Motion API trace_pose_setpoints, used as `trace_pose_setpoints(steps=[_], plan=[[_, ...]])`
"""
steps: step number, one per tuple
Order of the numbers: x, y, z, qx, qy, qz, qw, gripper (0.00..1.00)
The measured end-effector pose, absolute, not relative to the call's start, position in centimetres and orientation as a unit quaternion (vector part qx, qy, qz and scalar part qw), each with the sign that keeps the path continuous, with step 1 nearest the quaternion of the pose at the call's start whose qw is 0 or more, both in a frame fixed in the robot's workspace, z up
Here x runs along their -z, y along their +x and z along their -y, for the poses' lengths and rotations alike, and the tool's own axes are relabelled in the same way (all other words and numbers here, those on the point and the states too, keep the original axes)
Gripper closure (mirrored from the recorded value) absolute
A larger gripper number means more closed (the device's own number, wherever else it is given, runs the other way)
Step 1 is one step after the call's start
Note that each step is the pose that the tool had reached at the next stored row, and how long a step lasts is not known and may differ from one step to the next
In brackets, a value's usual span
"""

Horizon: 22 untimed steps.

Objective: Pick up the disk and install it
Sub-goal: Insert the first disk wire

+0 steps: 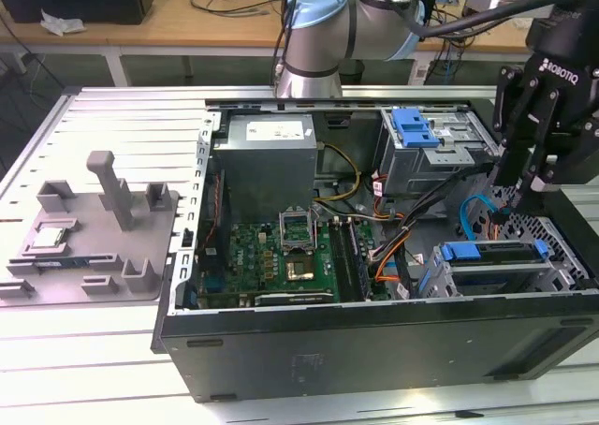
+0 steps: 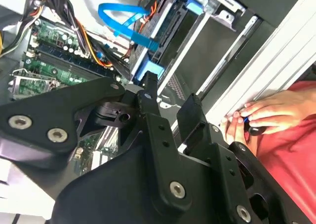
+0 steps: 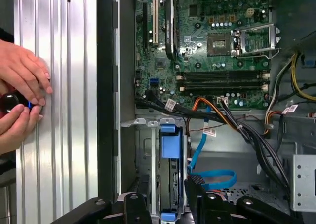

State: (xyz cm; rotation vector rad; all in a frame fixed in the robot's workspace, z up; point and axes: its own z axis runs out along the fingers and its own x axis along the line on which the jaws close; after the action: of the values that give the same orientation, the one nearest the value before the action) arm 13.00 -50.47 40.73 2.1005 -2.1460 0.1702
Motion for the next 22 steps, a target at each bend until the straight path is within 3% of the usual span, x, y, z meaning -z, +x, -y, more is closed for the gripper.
trace_pose_setpoints(steps=[10,19,22], plan=[[-39.9,14.2,47.5,-0.068,0.683,0.723,0.08,0.56],[-39.1,16.2,47.2,-0.066,0.648,0.754,0.086,0.56],[-39.0,16.9,46.1,-0.083,0.646,0.751,0.112,0.56]])
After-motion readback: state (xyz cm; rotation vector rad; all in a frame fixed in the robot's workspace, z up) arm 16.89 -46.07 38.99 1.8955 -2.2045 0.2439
